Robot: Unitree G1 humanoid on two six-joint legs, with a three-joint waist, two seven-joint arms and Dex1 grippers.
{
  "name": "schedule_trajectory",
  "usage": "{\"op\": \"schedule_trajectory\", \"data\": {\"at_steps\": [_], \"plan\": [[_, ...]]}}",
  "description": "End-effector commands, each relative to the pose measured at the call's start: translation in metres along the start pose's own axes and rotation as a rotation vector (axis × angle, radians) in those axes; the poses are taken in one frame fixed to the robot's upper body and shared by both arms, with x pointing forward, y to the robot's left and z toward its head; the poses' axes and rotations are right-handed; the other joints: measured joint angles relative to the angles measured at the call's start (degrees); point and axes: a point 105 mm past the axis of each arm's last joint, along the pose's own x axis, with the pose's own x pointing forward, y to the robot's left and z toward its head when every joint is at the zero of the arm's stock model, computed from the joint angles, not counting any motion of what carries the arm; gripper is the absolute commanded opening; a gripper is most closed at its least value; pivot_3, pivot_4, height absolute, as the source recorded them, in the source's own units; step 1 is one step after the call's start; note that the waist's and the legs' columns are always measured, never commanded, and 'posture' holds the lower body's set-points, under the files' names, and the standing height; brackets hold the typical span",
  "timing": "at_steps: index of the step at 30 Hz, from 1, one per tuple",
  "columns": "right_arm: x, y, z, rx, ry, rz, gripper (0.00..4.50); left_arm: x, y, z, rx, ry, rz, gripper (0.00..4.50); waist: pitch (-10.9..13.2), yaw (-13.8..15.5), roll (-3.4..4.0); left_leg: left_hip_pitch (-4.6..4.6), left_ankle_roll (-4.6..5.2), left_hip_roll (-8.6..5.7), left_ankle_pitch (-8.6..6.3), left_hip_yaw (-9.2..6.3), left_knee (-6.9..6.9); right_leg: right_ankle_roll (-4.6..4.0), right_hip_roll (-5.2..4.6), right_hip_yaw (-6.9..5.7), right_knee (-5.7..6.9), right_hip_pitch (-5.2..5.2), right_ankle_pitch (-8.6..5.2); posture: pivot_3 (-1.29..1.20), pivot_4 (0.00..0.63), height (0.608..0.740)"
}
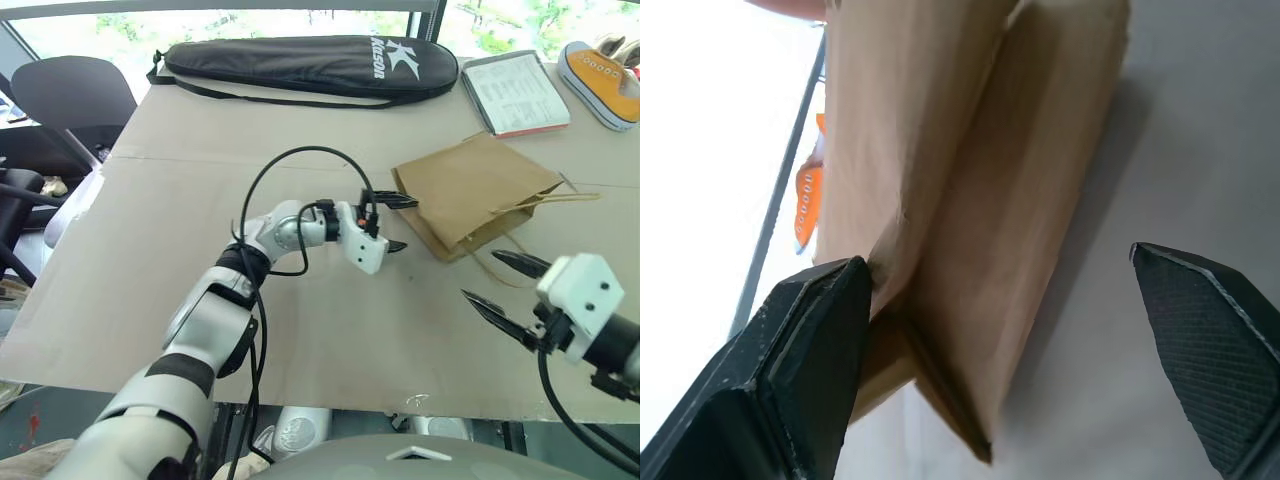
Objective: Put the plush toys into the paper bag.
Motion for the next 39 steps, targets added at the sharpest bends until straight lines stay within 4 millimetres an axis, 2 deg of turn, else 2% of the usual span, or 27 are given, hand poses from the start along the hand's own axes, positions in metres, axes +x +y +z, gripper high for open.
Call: {"op": "schedule_trajectory", "data": {"at_steps": [1, 5, 8, 10, 14, 18, 20, 23, 26, 30, 35, 39], "plan": [[-0.004, 0.001, 0.014, -0.038, -0.077, -0.045, 3.07, 0.005, 0.018, 0.0, 0.067, 0.002, 0.09, 4.5, 0.0, -0.28, -0.01, 0.0, 0.0, 0.0, 0.0, 0.04, 0.0, 0.02, 0.0, 0.04, -0.01, 0.0, 0.01, 0.0, 0.15, 0.74], [-0.005, 0.003, 0.015, -0.037, -0.084, -0.059, 3.07, 0.008, 0.022, -0.001, 0.086, 0.009, 0.122, 4.5, 0.0, -0.47, -0.01, 0.05, 0.0, 0.01, 0.0, 0.07, 0.0, 0.03, -0.01, 0.08, 0.01, 0.0, 0.02, 0.0, 0.15, 0.74], [-0.004, 0.0, 0.014, -0.098, -0.08, -0.1, 3.07, 0.009, 0.025, 0.006, 0.072, -0.031, 0.144, 4.5, 0.01, -0.43, -0.01, 0.03, -0.01, 0.01, 0.0, 0.05, 0.0, 0.03, 0.0, 0.06, 0.0, 0.0, 0.02, 0.0, 0.15, 0.74], [-0.003, -0.004, 0.023, -0.068, -0.139, -0.113, 3.07, 0.007, 0.026, 0.009, 0.05, -0.053, 0.144, 4.5, 0.02, -0.43, -0.02, 0.03, -0.01, 0.01, 0.01, 0.06, 0.0, 0.03, -0.01, 0.06, -0.01, 0.0, 0.02, 0.0, 0.15, 0.74], [-0.009, -0.027, 0.02, -0.028, -0.136, -0.149, 3.07, 0.004, 0.035, 0.013, 0.019, -0.082, 0.167, 4.5, 0.01, -0.33, -0.01, 0.03, -0.02, 0.02, 0.01, 0.05, 0.0, 0.03, -0.01, 0.05, -0.01, 0.01, 0.02, 0.0, 0.15, 0.74], [-0.031, -0.053, 0.017, -0.013, -0.096, -0.12, 3.07, 0.003, 0.036, 0.012, 0.018, -0.074, 0.132, 4.5, 0.01, -0.16, -0.01, 0.03, 0.0, -0.01, 0.0, 0.09, 0.0, 0.03, -0.02, 0.08, -0.04, 0.02, 0.02, 0.0, 0.15, 0.74], [-0.054, -0.063, 0.017, -0.019, -0.061, -0.063, 3.07, 0.005, 0.034, 0.013, 0.014, -0.071, 0.114, 4.5, 0.02, 0.0, 0.0, 0.05, 0.03, -0.01, -0.01, 0.08, -0.01, 0.03, 0.01, 0.08, -0.04, 0.03, 0.02, 0.0, 0.15, 0.74], [-0.084, -0.076, 0.028, -0.011, -0.021, 0.01, 3.07, 0.01, 0.031, 0.015, -0.013, -0.08, 0.088, 4.5, 0.01, 0.36, 0.0, 0.08, 0.07, -0.02, -0.04, 0.1, -0.05, 0.03, 0.02, 0.09, -0.06, 0.06, 0.02, 0.0, 0.15, 0.74], [-0.094, -0.086, 0.04, -0.057, 0.0, 0.031, 3.07, 0.01, 0.036, 0.013, -0.041, -0.077, 0.079, 4.5, 0.02, 0.16, -0.01, 0.22, 0.08, 0.0, -0.05, 0.26, -0.08, 0.03, 0.02, 0.25, -0.04, 0.09, 0.02, 0.0, 0.15, 0.74], [-0.096, -0.095, 0.044, -0.091, 0.019, 0.031, 3.07, 0.011, 0.04, 0.013, -0.086, -0.086, 0.042, 4.5, 0.05, 0.06, -0.04, 0.82, 0.12, 0.07, -0.07, 0.37, -0.27, 0.03, 0.06, 0.33, -0.18, 0.62, 0.01, 0.0, 0.15, 0.74], [-0.085, -0.088, 0.043, -0.088, -0.004, 0.041, 3.07, 0.019, 0.043, 0.021, -0.043, -0.113, -0.006, 4.5, 0.06, 0.2, -0.06, 0.78, 0.14, 0.07, -0.08, 0.37, -0.25, 0.04, 0.04, 0.34, -0.23, 0.63, 0.01, 0.0, 0.15, 0.74], [-0.08, -0.082, 0.041, -0.073, -0.023, 0.036, 3.07, 0.029, 0.034, 0.026, 0.041, -0.12, -0.033, 4.5, 0.06, 0.61, -0.06, 0.76, 0.16, 0.06, -0.09, 0.38, -0.23, 0.04, 0.03, 0.36, -0.25, 0.63, 0.01, 0.0, 0.15, 0.74]]}}
